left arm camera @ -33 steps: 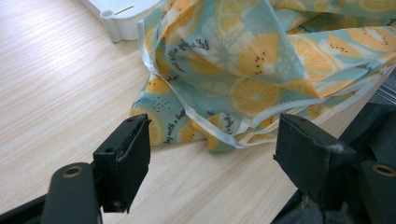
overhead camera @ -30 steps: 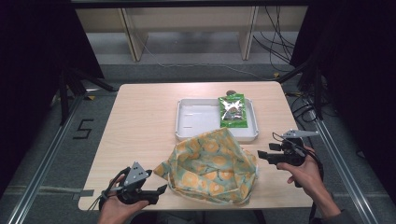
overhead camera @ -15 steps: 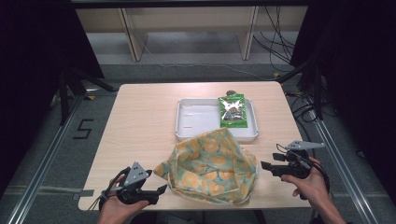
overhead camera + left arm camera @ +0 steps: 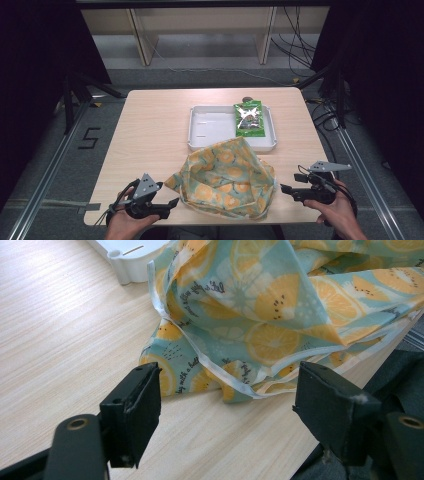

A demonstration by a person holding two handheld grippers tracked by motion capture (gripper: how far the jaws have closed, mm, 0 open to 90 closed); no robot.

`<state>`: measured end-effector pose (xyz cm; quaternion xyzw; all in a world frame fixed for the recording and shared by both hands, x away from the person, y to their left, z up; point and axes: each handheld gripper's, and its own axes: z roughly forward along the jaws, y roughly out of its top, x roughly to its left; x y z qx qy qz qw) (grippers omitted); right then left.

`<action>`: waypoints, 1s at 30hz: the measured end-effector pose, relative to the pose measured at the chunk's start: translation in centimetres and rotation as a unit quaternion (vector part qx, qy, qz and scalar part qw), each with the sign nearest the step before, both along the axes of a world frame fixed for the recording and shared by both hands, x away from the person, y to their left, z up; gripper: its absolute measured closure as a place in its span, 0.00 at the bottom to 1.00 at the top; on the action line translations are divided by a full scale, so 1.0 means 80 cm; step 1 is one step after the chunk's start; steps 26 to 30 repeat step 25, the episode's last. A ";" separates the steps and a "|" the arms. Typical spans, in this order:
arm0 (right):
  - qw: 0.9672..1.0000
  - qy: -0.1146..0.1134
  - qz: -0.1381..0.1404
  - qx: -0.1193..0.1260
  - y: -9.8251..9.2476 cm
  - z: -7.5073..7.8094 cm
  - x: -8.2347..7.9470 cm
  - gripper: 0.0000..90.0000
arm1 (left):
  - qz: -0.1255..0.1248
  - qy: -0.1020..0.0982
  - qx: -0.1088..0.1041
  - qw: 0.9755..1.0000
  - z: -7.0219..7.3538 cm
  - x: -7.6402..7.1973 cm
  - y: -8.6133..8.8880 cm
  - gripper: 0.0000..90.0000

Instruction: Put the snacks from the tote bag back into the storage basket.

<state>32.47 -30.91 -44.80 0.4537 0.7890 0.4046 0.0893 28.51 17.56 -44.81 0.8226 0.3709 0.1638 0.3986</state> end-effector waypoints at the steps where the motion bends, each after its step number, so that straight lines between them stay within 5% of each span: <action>1: 1.000 0.022 -0.013 0.005 0.003 0.002 -0.006 0.31 | 0.001 0.000 0.000 1.000 0.000 0.000 0.000 0.29; 2: 1.000 -0.002 0.003 0.001 0.001 -0.001 -0.004 0.31 | 0.001 0.000 0.000 1.000 0.000 0.000 0.000 0.29; 7: 1.000 0.014 -0.005 0.007 0.005 0.000 -0.018 0.30 | 0.000 0.000 0.000 1.000 0.000 0.000 0.000 0.29; 9: 1.000 0.000 0.000 -0.002 0.004 -0.001 -0.020 0.30 | 0.003 0.000 0.002 1.000 0.000 0.000 0.000 0.29; 10: 1.000 0.015 -0.004 -0.003 0.005 0.000 -0.023 0.30 | 0.004 0.003 0.000 1.000 0.000 -0.001 0.000 0.29; 17: 1.000 -0.005 0.006 -0.015 0.003 -0.003 -0.025 0.30 | 0.004 0.001 -0.001 1.000 0.000 -0.001 -0.001 0.29; 30: 1.000 0.019 0.000 -0.006 0.002 -0.003 -0.026 0.30 | 0.004 0.000 -0.001 1.000 0.000 -0.001 -0.001 0.29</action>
